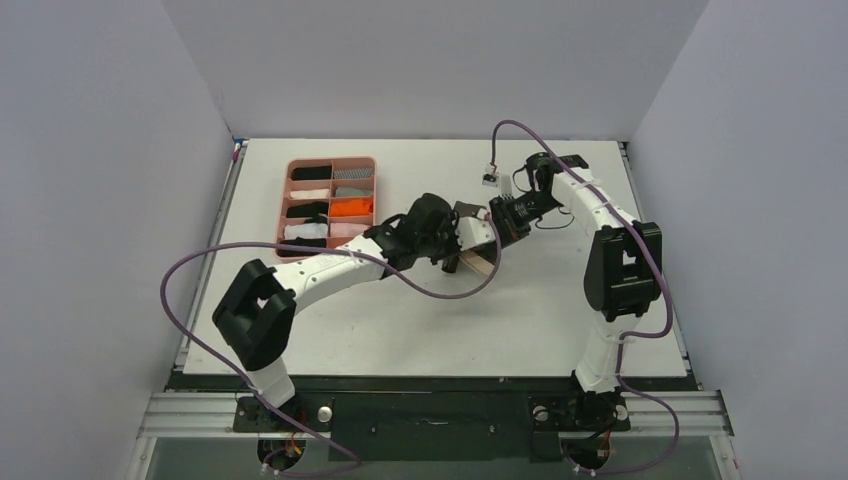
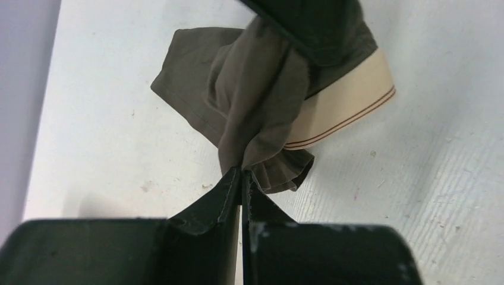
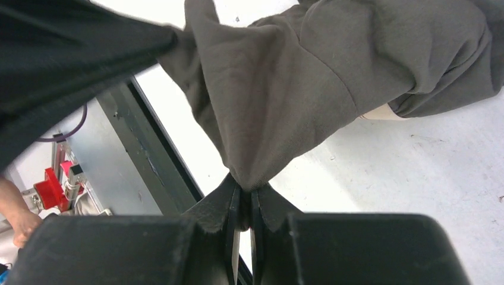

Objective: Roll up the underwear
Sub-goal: Flatten out the underwear at the center of the board.

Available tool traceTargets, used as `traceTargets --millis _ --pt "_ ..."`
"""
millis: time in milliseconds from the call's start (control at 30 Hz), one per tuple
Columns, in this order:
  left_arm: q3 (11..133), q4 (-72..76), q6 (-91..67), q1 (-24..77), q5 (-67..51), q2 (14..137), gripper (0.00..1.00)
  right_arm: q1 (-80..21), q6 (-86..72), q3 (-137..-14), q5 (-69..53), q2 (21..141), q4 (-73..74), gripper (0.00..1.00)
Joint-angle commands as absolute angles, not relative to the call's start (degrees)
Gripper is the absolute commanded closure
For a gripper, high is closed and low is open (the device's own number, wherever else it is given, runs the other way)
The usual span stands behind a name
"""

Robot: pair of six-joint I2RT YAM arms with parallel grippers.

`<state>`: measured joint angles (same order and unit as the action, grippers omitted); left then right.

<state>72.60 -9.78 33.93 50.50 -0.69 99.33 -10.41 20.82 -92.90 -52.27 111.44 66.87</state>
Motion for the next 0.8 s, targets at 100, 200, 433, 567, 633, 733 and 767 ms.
traceTargets --millis 100,200,433,567,633,733,767 --pt "77.3 -13.0 19.2 46.1 -15.5 96.4 1.00 -10.4 29.1 -95.3 -53.3 110.9 74.2 0.83" --pt "77.7 -11.7 15.8 45.7 -15.9 96.4 1.00 -10.5 31.2 -95.0 -53.5 110.5 75.6 0.69" --pt "79.2 -9.9 2.5 45.1 -15.2 96.8 1.00 -10.2 33.9 -91.8 -53.5 109.1 75.4 0.49" --pt "81.9 -11.4 -4.6 43.7 -15.3 98.6 1.00 -9.6 35.0 -90.1 -53.2 109.0 74.7 0.45" --pt "83.2 -12.0 -8.0 42.5 -16.2 99.7 1.00 -9.0 34.8 -89.1 -53.1 108.9 73.6 0.44" --pt "85.0 -12.9 -12.3 40.5 -18.1 101.5 1.00 -7.7 34.5 -87.5 -52.9 108.9 71.6 0.42" --pt "85.8 -13.0 -14.2 39.6 -18.9 101.8 1.00 -7.6 34.5 -87.2 -52.9 108.9 71.2 0.41"
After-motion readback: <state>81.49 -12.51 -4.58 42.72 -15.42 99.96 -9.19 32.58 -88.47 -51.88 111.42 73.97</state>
